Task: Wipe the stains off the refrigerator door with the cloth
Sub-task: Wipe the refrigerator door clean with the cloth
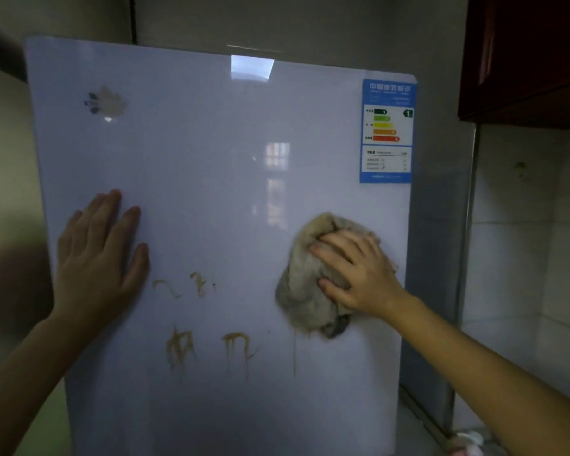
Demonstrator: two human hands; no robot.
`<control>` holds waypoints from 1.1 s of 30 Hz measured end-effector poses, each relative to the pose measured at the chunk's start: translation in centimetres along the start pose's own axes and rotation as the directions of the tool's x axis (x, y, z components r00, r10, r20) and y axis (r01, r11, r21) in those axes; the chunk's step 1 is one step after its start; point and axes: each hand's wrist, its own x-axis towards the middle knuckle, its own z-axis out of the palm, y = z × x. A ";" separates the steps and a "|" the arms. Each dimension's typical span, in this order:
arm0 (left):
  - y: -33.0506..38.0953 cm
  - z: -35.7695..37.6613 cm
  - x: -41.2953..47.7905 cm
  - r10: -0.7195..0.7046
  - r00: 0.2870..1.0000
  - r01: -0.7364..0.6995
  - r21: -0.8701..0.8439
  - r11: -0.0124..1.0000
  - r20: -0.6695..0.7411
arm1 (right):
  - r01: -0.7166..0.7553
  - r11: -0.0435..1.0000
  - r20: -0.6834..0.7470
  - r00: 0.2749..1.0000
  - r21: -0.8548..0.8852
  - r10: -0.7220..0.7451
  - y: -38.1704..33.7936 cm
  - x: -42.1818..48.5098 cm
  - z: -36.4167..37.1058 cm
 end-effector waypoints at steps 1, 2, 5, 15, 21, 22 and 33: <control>0.0 0.0 0.0 0.000 1.000 0.000 0.003 1.000 0.004 | 0.045 0.999 0.020 0.999 -0.015 -0.045 0.5 -0.3 0.0; -0.1 0.1 0.0 -0.005 1.000 0.005 0.002 1.000 0.011 | 0.033 0.999 0.013 0.999 -0.018 -0.032 1.1 -0.3 -0.3; -0.2 0.0 0.2 -0.017 1.000 0.017 0.003 1.000 0.015 | -0.197 0.980 -0.086 0.977 -0.022 0.195 3.1 0.8 -1.4; 0.4 0.2 -0.2 -0.080 0.996 0.082 -0.033 0.996 0.049 | -0.468 0.881 -0.156 0.868 0.061 0.472 0.5 -4.3 -0.4; -0.4 1.9 -0.4 -0.121 0.991 0.125 -0.083 0.989 0.049 | -0.423 0.906 -0.111 0.900 0.008 0.421 1.2 -4.6 -0.7; -0.4 1.9 -0.4 -0.136 0.989 0.141 -0.090 0.986 0.054 | -0.441 0.898 -0.118 0.891 0.015 0.439 1.8 -3.5 -1.1; 0.7 0.7 -0.3 -0.080 0.997 0.080 -0.008 0.997 -0.004 | -0.275 0.960 -0.128 0.951 0.052 0.280 -2.7 -4.5 1.4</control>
